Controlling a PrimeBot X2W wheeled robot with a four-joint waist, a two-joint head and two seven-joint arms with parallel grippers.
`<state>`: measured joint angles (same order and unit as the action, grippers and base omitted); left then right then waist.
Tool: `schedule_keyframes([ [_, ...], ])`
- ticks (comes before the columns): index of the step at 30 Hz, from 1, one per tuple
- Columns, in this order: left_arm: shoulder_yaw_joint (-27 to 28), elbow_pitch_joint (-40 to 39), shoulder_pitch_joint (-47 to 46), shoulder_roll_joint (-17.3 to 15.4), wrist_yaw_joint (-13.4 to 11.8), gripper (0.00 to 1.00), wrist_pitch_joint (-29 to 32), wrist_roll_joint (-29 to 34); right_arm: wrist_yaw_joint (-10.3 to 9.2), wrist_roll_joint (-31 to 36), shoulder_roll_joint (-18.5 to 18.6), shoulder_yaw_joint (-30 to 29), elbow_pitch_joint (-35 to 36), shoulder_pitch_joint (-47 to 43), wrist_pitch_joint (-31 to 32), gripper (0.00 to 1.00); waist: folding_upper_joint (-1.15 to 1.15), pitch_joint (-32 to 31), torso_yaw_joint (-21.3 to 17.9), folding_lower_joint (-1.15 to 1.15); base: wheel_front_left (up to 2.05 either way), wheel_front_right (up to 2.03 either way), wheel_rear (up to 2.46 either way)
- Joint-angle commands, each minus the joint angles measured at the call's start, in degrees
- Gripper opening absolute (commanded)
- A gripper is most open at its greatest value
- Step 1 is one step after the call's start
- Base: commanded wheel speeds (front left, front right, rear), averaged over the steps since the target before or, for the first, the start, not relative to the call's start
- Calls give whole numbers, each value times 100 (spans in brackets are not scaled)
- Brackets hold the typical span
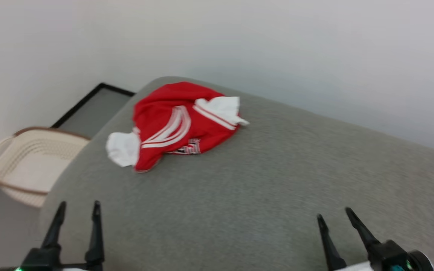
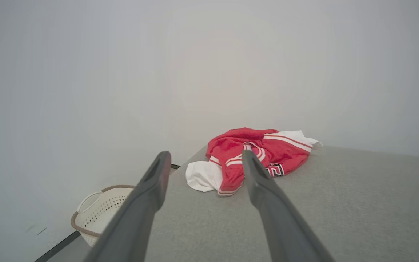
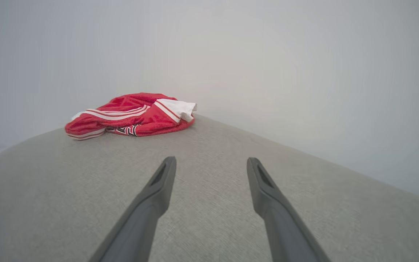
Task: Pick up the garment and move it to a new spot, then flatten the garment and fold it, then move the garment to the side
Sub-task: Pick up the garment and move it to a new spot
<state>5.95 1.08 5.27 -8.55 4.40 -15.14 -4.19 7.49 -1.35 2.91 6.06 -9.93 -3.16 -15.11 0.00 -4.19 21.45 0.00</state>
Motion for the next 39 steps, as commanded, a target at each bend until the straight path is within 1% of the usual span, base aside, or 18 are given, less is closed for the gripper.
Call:
schedule_keyframes([
  [1, 79, -13, 99, 77, -66, 100, -2, -52, 0, -12, -1, 101, -67, 123, -8, 100, 0, -17, 492, 0, 0, 0, 0],
  [4, 158, -33, 129, 168, -133, 100, -2, -44, 0, 14, 1, 187, -146, 264, -8, 100, 0, 34, 534, 0, 0, 0, 0],
  [8, 142, 139, -69, 202, -5, 100, -2, -178, 0, 72, 0, 155, -189, 262, -8, 100, 0, 44, 521, 0, 0, 0, 0],
  [10, 72, 332, -268, 142, 94, 100, 3, -315, 0, 104, 0, 51, -156, 149, -8, 100, 0, 50, 483, 0, 0, 0, 0],
  [12, 10, 518, -549, 30, 191, 100, 174, -524, 0, 142, -3, -17, -102, 65, -8, 100, 0, 114, 399, 0, 0, 0, 0],
  [13, -13, 560, -731, -69, 223, 100, 321, -654, 0, 183, -7, -31, -50, 88, -8, 100, 0, 208, 299, 0, 0, 0, 0],
  [15, -29, 589, -1111, -172, 277, 100, 663, -1106, 0, 298, -5, -56, 13, 149, -8, 100, 0, 436, 85, 0, 0, 0, 0],
  [18, -97, 610, -1769, -496, 315, 100, 1292, -1824, 0, 461, 2, -138, 120, 270, -8, 100, 0, 833, -211, 0, 0, 0, 0],
  [21, -298, 645, -2472, -991, 314, 100, 1993, -2445, 0, 627, 10, -207, 226, 406, 4, 100, 0, 1283, -468, 0, 0, 0, 0],
  [22, -385, 625, -2715, -1194, 313, 100, 2165, -2630, 0, 670, 25, -221, 267, 459, 16, 100, 0, 1442, -557, 0, 0, 0, 0],
  [23, -417, 660, -2948, -1320, 311, 100, 2352, -2877, 0, 705, 48, -229, 305, 519, 27, 100, 0, 1592, -640, 0, 0, 0, 0],
  [25, -534, 725, -3417, -1680, 312, 100, 2663, -3165, -1, 755, 107, -242, 392, 626, 52, 100, 0, 1883, -807, 0, 0, 0, 0],
  [26, -555, 815, -3645, -1792, 312, 100, 2822, -3332, -1, 768, 132, -257, 440, 675, 63, 100, 0, 2012, -875, 0, 0, 0, 0],
  [28, -683, 943, -4092, -2059, 313, 100, 3149, -3546, -1, 787, 185, -294, 546, 758, 83, 100, 0, 2270, -1004, 0, 0, 0, 0],
  [33, -1006, 1529, -5128, -2578, 313, 100, 3956, -4023, -1, 812, 280, -367, 937, 883, 124, 100, 0, 2830, -1268, 0, 0, 0, 0],
  [39, -1446, 2446, -6088, -2882, 307, 100, 4713, -4164, -1, 852, 320, -516, 1449, 855, 191, 100, 0, 3346, -1453, 0, 0, 0, 0],
])
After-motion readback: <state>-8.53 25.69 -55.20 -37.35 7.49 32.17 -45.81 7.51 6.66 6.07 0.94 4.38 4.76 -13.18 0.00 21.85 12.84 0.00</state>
